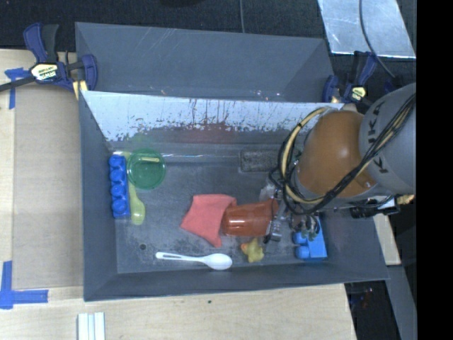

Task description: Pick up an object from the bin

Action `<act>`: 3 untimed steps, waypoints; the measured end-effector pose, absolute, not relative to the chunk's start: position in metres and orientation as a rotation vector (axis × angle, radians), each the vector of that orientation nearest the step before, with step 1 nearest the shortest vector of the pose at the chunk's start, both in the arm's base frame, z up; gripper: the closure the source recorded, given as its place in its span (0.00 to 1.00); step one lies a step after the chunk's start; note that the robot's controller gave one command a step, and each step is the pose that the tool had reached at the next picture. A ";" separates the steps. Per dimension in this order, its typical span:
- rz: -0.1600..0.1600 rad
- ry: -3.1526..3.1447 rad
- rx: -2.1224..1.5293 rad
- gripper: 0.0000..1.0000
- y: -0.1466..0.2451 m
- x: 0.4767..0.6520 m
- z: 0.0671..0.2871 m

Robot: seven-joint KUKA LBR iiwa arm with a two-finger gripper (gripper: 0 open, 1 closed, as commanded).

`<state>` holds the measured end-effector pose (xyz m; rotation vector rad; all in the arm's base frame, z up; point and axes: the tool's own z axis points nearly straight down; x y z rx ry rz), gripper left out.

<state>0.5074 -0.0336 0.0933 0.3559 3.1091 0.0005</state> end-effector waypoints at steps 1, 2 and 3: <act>-0.001 3.120 0.299 0.00 -0.019 0.520 0.091; -0.004 3.125 0.098 1.00 -0.022 0.560 0.088; -0.004 3.125 0.097 1.00 -0.022 0.560 0.088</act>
Offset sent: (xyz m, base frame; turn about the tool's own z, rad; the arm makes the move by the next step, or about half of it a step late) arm 0.0519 0.0124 -0.0057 -0.1656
